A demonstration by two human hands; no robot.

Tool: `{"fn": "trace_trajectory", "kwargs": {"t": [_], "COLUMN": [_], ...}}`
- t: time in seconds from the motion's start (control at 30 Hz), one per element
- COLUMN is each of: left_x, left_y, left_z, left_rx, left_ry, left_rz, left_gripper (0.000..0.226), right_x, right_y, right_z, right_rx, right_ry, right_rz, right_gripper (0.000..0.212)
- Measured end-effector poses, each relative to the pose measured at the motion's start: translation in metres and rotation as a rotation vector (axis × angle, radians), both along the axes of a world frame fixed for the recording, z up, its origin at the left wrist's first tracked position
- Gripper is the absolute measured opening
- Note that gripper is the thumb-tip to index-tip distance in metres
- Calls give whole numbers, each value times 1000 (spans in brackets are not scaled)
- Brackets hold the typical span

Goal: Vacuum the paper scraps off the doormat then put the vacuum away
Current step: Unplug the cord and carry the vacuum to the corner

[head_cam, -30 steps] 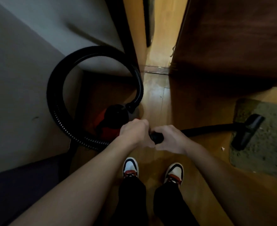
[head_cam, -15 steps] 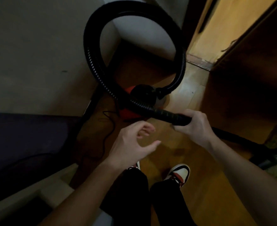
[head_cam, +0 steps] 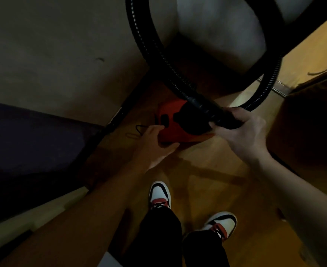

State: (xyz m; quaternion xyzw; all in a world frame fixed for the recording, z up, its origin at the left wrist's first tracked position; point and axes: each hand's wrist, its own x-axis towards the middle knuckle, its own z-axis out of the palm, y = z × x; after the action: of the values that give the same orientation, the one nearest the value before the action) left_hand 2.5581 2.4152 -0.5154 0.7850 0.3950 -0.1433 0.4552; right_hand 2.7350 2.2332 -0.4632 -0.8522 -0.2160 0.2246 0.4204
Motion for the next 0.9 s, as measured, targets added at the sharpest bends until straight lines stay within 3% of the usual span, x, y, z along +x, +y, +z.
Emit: {"fn": "trace_trajectory", "kwargs": {"t": [0.3,0.57,0.8,0.9], "left_x": [14,15,14,16], "left_y": [30,28,23,26], "left_z": [-92,-128,-144,-145], "left_rx": [-51,233,110,112], "left_ry": [112,8,-103,-139], "left_rz": [-191,-396,-254,-212], "left_gripper": [119,127,133,125], "right_x": [17,21,16,15], "right_y": [65,75,79,80], "right_z": [-49,-68,-75,-76], "right_rx": [0,-9,3,-9], "right_ry": [-81,-131,-137,-158], "right_rz": [-20,-11,8,26], "right_gripper": [36,39,37,36]}}
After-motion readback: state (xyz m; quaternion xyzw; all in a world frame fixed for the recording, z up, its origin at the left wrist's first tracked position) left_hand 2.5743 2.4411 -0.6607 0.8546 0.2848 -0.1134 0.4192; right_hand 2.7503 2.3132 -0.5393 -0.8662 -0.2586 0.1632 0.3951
